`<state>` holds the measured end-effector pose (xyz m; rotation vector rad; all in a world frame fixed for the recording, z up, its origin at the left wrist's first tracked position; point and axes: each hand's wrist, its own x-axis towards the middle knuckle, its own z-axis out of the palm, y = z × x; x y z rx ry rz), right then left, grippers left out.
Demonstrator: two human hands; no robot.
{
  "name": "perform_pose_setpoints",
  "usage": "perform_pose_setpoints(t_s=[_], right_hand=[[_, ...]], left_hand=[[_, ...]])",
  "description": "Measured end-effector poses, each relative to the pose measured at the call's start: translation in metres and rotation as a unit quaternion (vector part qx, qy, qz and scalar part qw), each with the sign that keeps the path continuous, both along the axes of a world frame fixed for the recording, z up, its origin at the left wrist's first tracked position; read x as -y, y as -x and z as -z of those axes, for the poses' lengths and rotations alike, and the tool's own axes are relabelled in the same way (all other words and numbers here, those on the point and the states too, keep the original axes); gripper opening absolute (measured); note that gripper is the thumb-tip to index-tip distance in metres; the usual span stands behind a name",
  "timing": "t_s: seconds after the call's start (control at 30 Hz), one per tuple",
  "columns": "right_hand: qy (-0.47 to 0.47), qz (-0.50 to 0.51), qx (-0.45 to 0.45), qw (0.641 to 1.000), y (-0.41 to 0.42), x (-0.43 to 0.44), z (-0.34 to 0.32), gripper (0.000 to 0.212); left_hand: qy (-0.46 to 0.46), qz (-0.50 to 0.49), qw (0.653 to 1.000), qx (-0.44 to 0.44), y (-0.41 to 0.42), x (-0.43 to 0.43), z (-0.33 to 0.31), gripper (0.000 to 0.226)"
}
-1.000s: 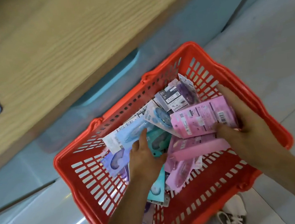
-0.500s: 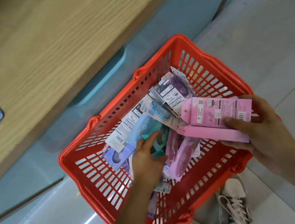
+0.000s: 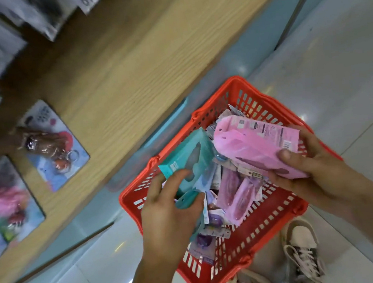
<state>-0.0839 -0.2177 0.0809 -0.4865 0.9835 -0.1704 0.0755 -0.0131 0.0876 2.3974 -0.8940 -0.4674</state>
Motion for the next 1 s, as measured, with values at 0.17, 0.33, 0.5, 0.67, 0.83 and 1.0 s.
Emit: perform_pose_setpoints(t_s=[0.17,0.33,0.5,0.67,0.83,1.0], right_hand=[[-0.007,0.009,0.072,0.997,-0.018,0.006,-0.072,0.11],[-0.061,0.102,0.168,0.979,-0.029,0.012,-0.18,0.091],[-0.084,0.154,0.232,0.957,-0.041,0.018,-0.309,0.094],[-0.106,0.15,0.33,0.926,-0.042,0.018,-0.44,0.091],[-0.188,0.062,0.411,0.89,-0.039,-0.007,-0.55,0.091],[-0.047,-0.028,0.373,0.926,-0.026,-0.025,-0.625,0.067]], left_hand=[[0.075,-0.033,0.996,-0.048,-0.005,0.02,-0.101,0.049],[0.168,-0.122,0.975,-0.079,-0.006,0.031,-0.215,0.042],[0.288,-0.145,0.944,-0.067,-0.009,0.039,-0.361,0.041],[0.464,-0.137,0.862,-0.154,-0.004,0.037,-0.503,0.053],[0.554,-0.11,0.767,-0.304,0.032,0.067,-0.594,0.059],[0.595,-0.07,0.714,-0.362,0.057,0.072,-0.658,0.064]])
